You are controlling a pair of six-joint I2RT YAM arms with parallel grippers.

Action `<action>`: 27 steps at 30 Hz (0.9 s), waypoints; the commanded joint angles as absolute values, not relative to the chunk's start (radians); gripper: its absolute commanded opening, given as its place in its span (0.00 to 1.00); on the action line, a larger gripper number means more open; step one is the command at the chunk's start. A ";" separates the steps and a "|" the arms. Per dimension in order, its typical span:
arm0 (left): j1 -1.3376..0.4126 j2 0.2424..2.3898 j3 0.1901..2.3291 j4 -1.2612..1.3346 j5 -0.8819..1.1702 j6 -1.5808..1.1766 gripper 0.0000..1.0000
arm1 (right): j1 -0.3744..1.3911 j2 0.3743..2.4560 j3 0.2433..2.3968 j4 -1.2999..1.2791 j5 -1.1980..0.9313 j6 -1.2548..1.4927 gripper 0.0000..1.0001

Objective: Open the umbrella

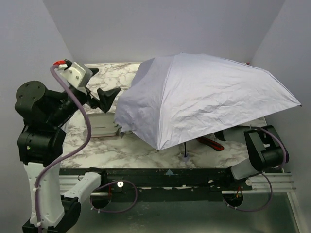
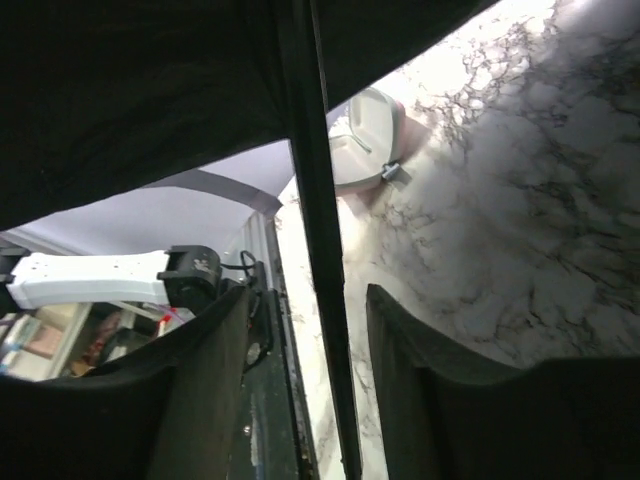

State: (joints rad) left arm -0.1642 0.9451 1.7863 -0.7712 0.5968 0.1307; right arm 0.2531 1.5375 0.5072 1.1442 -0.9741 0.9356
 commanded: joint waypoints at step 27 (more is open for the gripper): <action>0.181 1.325 1.761 -1.044 0.471 -0.005 0.98 | 0.239 0.815 0.637 -0.211 -0.351 0.068 1.00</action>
State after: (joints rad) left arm 0.1616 1.3304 1.7660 -0.9993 0.4458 -0.0334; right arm 0.2466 0.8742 0.5747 0.0399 -0.5728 0.2344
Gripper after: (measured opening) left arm 0.981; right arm 0.994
